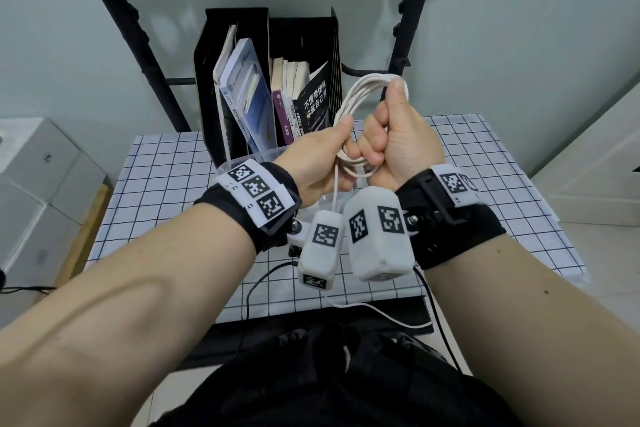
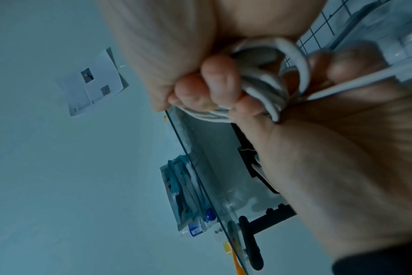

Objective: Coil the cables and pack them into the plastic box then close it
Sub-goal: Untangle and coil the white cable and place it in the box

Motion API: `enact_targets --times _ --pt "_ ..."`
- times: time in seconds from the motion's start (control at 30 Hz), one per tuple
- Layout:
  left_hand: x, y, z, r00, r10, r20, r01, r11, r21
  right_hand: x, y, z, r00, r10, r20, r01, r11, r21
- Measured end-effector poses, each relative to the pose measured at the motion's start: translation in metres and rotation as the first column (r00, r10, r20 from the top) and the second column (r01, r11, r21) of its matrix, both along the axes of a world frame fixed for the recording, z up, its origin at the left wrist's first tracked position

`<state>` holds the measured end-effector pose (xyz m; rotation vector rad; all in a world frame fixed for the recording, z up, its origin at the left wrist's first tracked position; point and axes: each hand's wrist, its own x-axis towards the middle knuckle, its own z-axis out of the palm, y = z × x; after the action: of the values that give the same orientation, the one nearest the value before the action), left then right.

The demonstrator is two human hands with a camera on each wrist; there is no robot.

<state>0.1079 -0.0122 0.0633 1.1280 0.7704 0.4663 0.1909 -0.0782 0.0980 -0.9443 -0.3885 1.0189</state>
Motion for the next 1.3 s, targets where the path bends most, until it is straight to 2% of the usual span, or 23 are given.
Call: enact_targets --times 0.13,0.3,0.47,0.57,0.7,0.93,1.03,1.13,1.2,1.3 --pt "-0.003 -0.001 -0.001 1.0 0.008 -0.001 -0.008 1.0 -0.026 0.003 0.0 0.002 0.996 -0.041 -0.081 0.044 0.999 0.033" --pt "-0.007 -0.003 -0.01 0.995 -0.092 -0.029 0.09 0.994 -0.061 0.012 0.002 0.006 0.99 -0.12 -0.076 0.121 0.993 0.007" --pt "-0.018 -0.004 -0.023 0.96 -0.214 -0.18 0.226 0.973 0.047 0.029 0.003 0.005 0.973 -0.227 -0.045 0.225 0.974 -0.035" --pt "-0.026 -0.001 -0.029 0.939 -0.26 -0.227 0.288 0.952 0.099 0.038 0.005 0.005 0.958 -0.273 -0.088 0.269 0.962 -0.052" --pt "-0.033 0.002 -0.032 0.935 -0.257 -0.245 0.289 0.951 0.107 0.052 0.008 0.004 0.929 -0.265 -0.26 0.259 0.964 -0.058" --pt "-0.038 0.004 -0.018 0.948 -0.246 -0.203 0.277 0.95 0.142 0.058 0.015 -0.014 0.923 -0.317 -0.219 0.3 0.948 -0.111" --pt "-0.04 0.005 -0.011 0.939 -0.265 -0.222 0.307 0.933 0.186 0.06 0.017 -0.023 0.923 -0.364 -0.124 0.344 0.926 -0.155" --pt "-0.039 0.003 -0.004 0.929 -0.274 -0.249 0.329 0.92 0.212 0.061 0.017 -0.032 0.927 -0.348 0.139 0.371 0.902 -0.22" --pt "-0.037 0.002 0.002 0.925 -0.286 -0.251 0.344 0.911 0.229 0.058 0.017 -0.038 0.909 -0.264 0.322 0.358 0.89 -0.281" --pt "-0.034 0.002 0.012 0.909 -0.338 -0.242 0.398 0.878 0.266 0.051 0.018 -0.046 0.856 -0.078 0.512 0.282 0.9 -0.334"
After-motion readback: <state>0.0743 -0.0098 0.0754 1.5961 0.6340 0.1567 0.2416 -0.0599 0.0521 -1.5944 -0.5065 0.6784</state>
